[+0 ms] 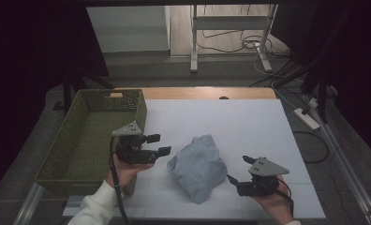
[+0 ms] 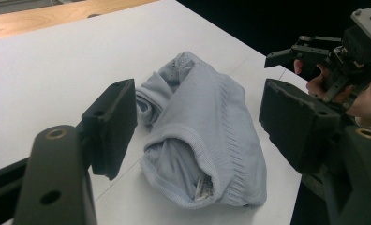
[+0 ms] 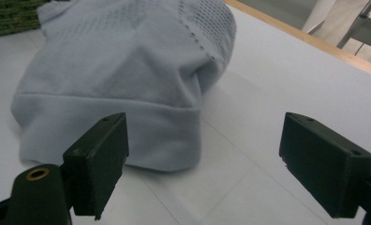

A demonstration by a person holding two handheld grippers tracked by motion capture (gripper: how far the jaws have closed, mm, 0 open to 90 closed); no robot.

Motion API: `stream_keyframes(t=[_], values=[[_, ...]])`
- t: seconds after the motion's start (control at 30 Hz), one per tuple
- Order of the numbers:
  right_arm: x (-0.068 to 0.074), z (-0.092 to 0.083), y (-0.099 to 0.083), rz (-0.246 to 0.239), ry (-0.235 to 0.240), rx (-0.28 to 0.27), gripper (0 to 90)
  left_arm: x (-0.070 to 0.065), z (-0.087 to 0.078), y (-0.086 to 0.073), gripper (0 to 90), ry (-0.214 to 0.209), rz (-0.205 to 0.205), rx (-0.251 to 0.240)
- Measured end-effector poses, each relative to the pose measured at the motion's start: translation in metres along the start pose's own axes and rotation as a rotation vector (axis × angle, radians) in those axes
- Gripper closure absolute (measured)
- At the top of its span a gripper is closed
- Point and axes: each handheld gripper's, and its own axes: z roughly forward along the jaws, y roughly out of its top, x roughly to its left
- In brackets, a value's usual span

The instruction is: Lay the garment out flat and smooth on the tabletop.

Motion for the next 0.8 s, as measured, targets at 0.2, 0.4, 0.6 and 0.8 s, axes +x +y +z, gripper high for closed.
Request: stream_keyframes(t=[0.2, 0.4, 0.6, 0.8], values=[[0.011, 0.008, 0.006, -0.018, 0.034, 0.0, 16.4, 0.0, -0.001, 0.0, 28.6, 0.002, 0.001, -0.001], [0.023, 0.017, 0.012, -0.042, 0.064, 0.002, 16.4, 0.001, -0.002, 0.0, 28.6, 0.004, -0.001, -0.001], [0.031, 0.024, 0.018, -0.054, 0.089, 0.001, 16.4, 0.001, -0.003, 0.0, 28.6, 0.004, -0.004, -0.007], [0.043, 0.03, 0.024, -0.073, 0.109, -0.005, 16.4, 0.002, -0.004, 0.0, 28.6, 0.007, -0.005, -0.011]])
